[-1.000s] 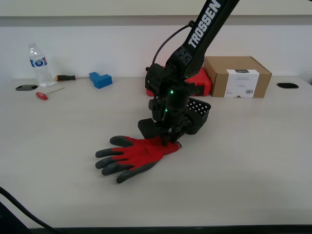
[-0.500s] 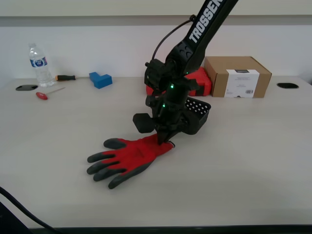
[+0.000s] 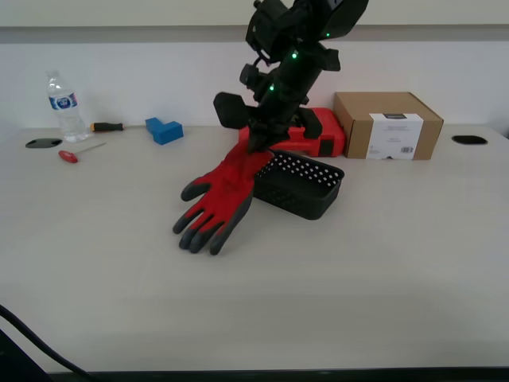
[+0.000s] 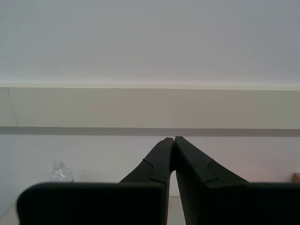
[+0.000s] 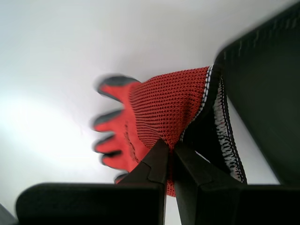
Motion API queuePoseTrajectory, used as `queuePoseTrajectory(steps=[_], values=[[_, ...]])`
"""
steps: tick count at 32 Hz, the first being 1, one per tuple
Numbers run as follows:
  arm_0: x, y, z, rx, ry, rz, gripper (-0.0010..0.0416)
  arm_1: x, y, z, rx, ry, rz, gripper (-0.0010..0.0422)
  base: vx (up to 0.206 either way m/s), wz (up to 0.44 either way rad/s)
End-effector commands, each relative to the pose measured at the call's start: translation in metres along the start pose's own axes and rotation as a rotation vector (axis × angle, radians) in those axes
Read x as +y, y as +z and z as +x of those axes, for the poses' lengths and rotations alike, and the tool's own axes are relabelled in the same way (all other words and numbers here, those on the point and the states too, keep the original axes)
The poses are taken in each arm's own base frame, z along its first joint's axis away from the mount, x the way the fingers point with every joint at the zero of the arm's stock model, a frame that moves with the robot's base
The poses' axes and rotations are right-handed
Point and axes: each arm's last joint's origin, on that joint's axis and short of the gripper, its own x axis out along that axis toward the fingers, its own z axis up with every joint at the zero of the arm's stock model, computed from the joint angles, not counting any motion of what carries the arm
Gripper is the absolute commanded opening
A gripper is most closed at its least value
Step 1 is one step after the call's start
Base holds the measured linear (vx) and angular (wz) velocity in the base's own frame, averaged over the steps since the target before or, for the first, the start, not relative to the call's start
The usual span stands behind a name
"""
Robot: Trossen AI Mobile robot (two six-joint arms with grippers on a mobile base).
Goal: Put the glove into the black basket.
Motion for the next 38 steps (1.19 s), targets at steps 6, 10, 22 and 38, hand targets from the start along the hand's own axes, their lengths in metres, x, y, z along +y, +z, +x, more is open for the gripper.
queuePoseTrajectory(steps=[6, 10, 22, 38], values=[[-0.012, 0.026, -0.047, -0.133, -0.008, 0.024, -0.0002, 0.0, 0.0, 0.0, -0.003, 0.002, 0.0, 0.0, 0.0, 0.0], [-0.024, 0.038, -0.076, -0.204, -0.021, 0.043, -0.0002, 0.0, 0.0, 0.0, -0.003, 0.002, 0.0, 0.0, 0.0, 0.0], [-0.061, 0.035, -0.099, -0.172, -0.164, 0.092, -0.0002, 0.0, 0.0, 0.0, -0.003, 0.002, 0.0, 0.0, 0.0, 0.0], [-0.113, -0.032, 0.013, 0.032, -0.216, 0.155, -0.0001, 0.0, 0.001, 0.0, -0.004, 0.003, 0.0, 0.0, 0.0, 0.001]])
